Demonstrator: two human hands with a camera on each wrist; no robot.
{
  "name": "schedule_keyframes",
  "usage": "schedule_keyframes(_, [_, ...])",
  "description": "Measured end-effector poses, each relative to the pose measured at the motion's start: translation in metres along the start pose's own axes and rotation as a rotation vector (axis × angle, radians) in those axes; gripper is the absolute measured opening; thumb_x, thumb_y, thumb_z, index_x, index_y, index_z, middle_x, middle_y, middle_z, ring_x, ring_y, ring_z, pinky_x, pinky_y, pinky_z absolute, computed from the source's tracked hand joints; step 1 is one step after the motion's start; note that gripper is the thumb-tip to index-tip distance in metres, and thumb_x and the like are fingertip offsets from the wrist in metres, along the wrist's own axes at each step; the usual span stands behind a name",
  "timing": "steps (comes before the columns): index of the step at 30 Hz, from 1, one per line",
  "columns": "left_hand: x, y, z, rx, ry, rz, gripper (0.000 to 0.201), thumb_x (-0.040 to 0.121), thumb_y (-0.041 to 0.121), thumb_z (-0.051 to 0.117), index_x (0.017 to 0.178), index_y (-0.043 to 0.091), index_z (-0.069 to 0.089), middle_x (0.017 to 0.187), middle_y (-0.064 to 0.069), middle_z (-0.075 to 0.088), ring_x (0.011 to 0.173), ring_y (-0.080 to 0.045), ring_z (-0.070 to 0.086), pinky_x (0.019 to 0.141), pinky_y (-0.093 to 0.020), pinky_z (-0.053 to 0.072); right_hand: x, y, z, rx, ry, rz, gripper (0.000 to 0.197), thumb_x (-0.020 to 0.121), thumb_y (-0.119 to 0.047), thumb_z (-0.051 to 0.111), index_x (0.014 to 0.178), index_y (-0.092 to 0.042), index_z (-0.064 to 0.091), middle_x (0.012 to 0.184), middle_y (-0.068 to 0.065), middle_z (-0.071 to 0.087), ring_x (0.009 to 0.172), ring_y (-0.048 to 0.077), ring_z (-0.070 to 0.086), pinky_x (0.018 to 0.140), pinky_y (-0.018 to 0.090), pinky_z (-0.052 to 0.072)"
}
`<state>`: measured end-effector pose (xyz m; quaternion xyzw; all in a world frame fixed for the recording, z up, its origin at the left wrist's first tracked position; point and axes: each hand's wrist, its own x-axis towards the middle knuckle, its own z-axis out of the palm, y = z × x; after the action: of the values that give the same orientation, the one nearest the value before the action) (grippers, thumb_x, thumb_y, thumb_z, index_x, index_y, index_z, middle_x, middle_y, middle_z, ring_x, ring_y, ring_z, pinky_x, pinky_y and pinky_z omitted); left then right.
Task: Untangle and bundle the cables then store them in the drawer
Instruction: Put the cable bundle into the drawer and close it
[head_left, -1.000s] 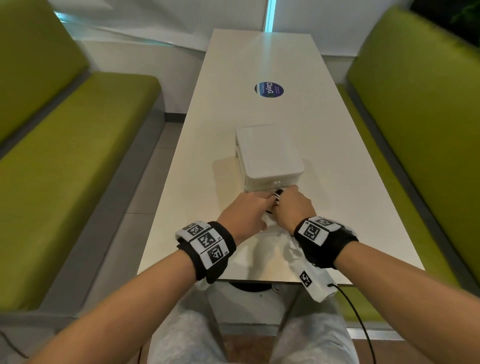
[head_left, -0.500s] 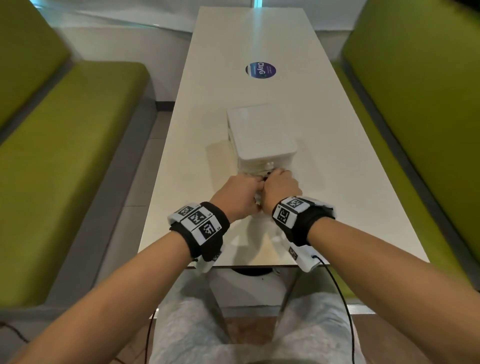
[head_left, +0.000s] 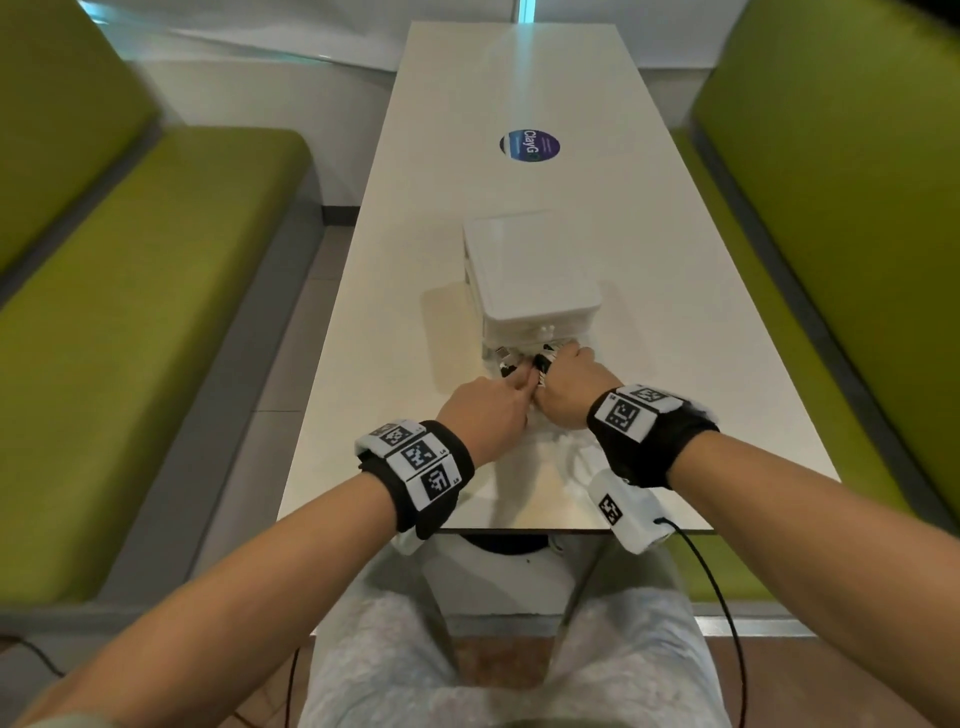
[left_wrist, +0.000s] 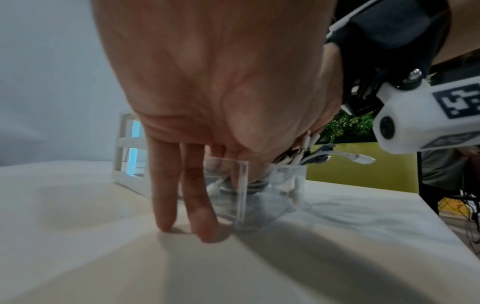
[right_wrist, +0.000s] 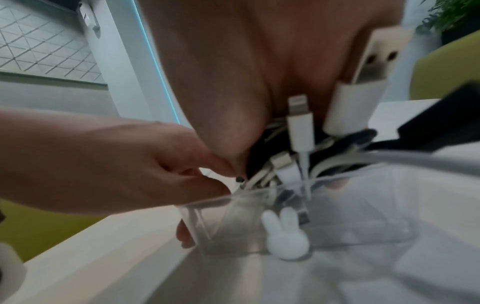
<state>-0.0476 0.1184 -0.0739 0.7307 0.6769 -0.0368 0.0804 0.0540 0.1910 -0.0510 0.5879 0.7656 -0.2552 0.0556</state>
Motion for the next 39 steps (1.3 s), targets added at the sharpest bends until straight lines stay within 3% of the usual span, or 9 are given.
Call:
schedule_keyframes(3, [-0.005,0.005,-0.006,0.039,-0.001,-0.024,0.054,0.098,0.018,0.035,0.15,0.012,0.022,0.161,-0.003,0.007,0.086,-0.037,0.064,0.058,-0.038,0.039,0.003,-0.009,0.005,0.064,0.071,0.092,0.051,0.099,-0.029,0.043,0.138,0.001,0.028,0.141,0.019,0.037,0.128,0.034,0.044,0.099,0.037,0.038])
schedule_keyframes(7, [-0.012,0.013,-0.014,0.021,-0.039,-0.02,0.039,0.1,0.013,0.034,0.135,0.006,0.048,0.161,-0.008,0.008,0.097,-0.033,0.058,0.065,-0.039,0.041,0.006,-0.017,0.013,0.171,0.169,0.21,0.056,0.098,-0.033,0.046,0.138,0.002,0.028,0.139,0.018,0.039,0.124,0.034,0.047,0.094,0.037,0.041])
schedule_keyframes(13, [-0.019,0.018,-0.016,0.037,0.057,-0.052,0.039,0.098,0.009,0.04,0.135,0.005,0.047,0.157,-0.02,0.013,0.102,-0.032,0.056,0.08,-0.037,0.047,0.006,-0.014,0.018,0.046,0.177,0.101,0.055,0.099,-0.026,0.045,0.138,0.006,0.024,0.139,0.02,0.038,0.121,0.036,0.051,0.094,0.039,0.042])
schedule_keyframes(17, [-0.014,0.017,-0.01,0.027,0.106,-0.083,0.049,0.095,0.01,0.044,0.142,0.003,0.033,0.156,-0.017,0.016,0.102,-0.03,0.055,0.075,-0.034,0.048,0.004,-0.012,0.013,0.04,0.121,0.065,0.054,0.098,-0.028,0.044,0.138,0.004,0.025,0.139,0.02,0.036,0.121,0.037,0.05,0.094,0.04,0.043])
schedule_keyframes(23, [-0.004,0.011,-0.018,-0.079,-0.029,-0.072,0.042,0.09,0.018,0.047,0.132,0.01,0.044,0.145,-0.007,0.039,0.099,-0.034,0.061,0.066,-0.037,0.043,0.002,-0.001,0.007,0.028,0.046,0.001,0.055,0.096,-0.028,0.046,0.136,0.002,0.024,0.14,0.021,0.033,0.123,0.04,0.047,0.096,0.042,0.04])
schedule_keyframes(26, [0.0,-0.002,-0.028,-0.195,-0.091,-0.009,0.035,0.091,0.025,0.047,0.125,0.015,0.053,0.136,-0.002,0.048,0.108,-0.03,0.057,0.078,-0.035,0.042,0.0,0.006,0.0,0.032,-0.056,-0.066,0.074,0.091,-0.033,0.056,0.142,0.002,0.015,0.14,0.022,0.029,0.123,0.038,0.045,0.094,0.038,0.041])
schedule_keyframes(31, [0.003,-0.008,-0.041,-0.207,-0.231,0.027,0.039,0.097,0.031,0.045,0.131,0.016,0.055,0.144,-0.006,0.043,0.121,-0.028,0.051,0.099,-0.037,0.04,-0.004,0.015,-0.003,0.011,-0.085,-0.117,0.096,0.082,-0.037,0.068,0.145,0.002,0.007,0.14,0.021,0.03,0.125,0.034,0.044,0.095,0.035,0.04])
schedule_keyframes(35, [0.005,-0.004,-0.043,-0.094,-0.252,0.044,0.038,0.097,0.029,0.04,0.131,0.014,0.052,0.136,-0.006,0.049,0.12,-0.028,0.05,0.098,-0.04,0.042,-0.006,0.011,-0.005,0.009,-0.061,-0.116,0.085,0.084,-0.033,0.066,0.142,0.003,0.015,0.14,0.021,0.031,0.126,0.034,0.043,0.095,0.035,0.04])
schedule_keyframes(39, [0.002,0.001,-0.045,0.083,-0.025,-0.006,0.028,0.091,0.021,0.044,0.11,0.016,0.063,0.117,-0.002,0.061,0.105,-0.028,0.058,0.074,-0.034,0.038,-0.006,0.005,-0.004,-0.029,-0.057,-0.092,0.075,0.088,-0.03,0.064,0.139,0.004,0.02,0.14,0.021,0.031,0.123,0.035,0.047,0.093,0.036,0.041])
